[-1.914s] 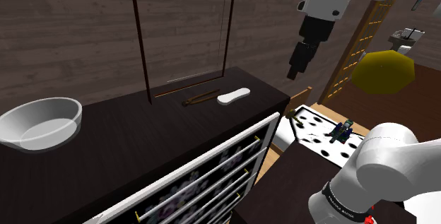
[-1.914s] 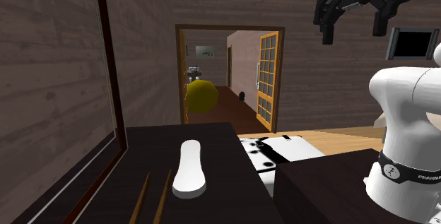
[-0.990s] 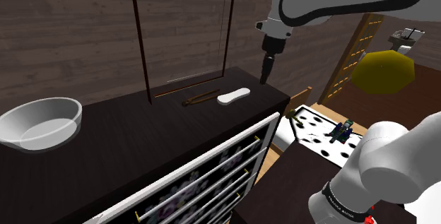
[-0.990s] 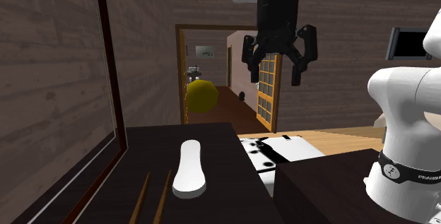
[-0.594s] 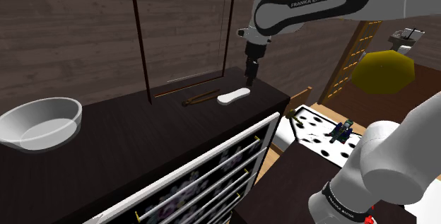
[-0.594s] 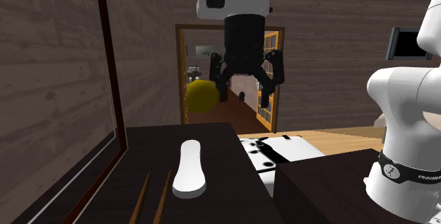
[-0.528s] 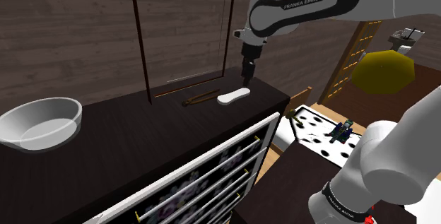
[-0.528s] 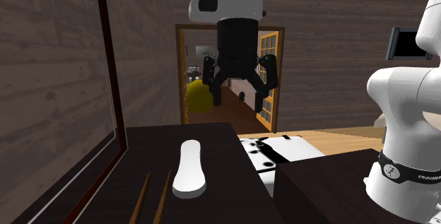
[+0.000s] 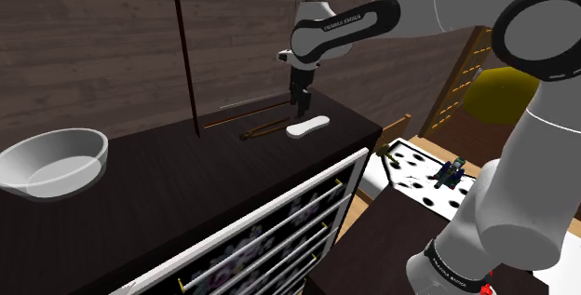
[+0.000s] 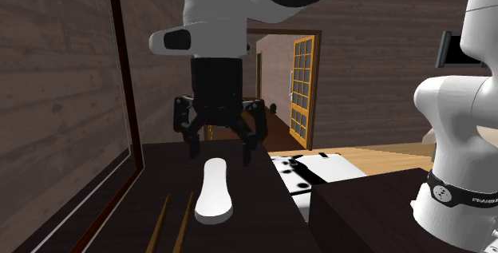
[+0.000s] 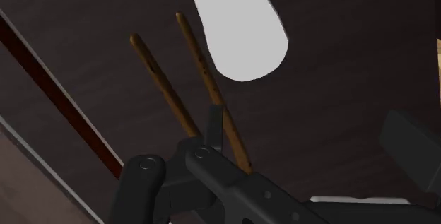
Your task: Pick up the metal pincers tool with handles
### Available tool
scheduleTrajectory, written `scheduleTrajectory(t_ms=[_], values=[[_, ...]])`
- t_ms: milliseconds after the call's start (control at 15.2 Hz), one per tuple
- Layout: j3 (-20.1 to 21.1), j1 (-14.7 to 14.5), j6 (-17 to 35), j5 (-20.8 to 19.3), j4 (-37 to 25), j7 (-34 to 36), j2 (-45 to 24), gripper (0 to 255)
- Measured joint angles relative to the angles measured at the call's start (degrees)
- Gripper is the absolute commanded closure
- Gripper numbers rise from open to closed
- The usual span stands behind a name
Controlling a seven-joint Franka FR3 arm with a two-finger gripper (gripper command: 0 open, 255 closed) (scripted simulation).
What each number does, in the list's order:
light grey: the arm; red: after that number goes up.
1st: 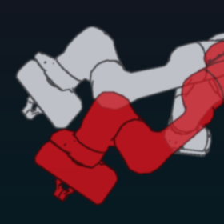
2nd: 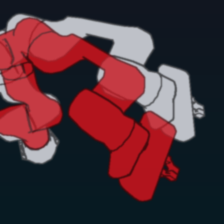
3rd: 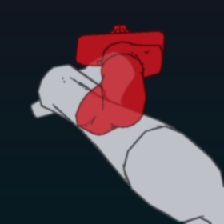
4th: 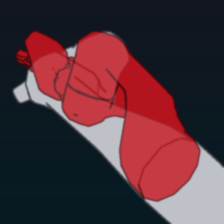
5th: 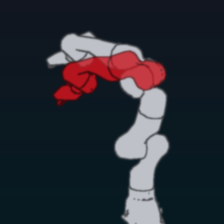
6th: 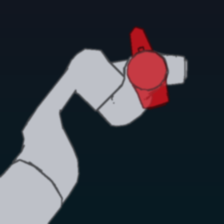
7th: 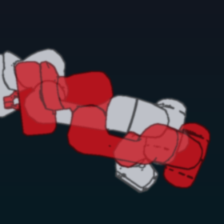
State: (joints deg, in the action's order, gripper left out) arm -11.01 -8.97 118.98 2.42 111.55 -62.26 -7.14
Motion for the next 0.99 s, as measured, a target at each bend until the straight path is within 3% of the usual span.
scheduleTrajectory(t_ms=[594,990], values=[[3.67,-0.43,1.79,0.67,-15.67,-13.21,-16.82,0],[4.11,-0.45,4.98,0.87,-15.48,-14.09,-19.72,0]])
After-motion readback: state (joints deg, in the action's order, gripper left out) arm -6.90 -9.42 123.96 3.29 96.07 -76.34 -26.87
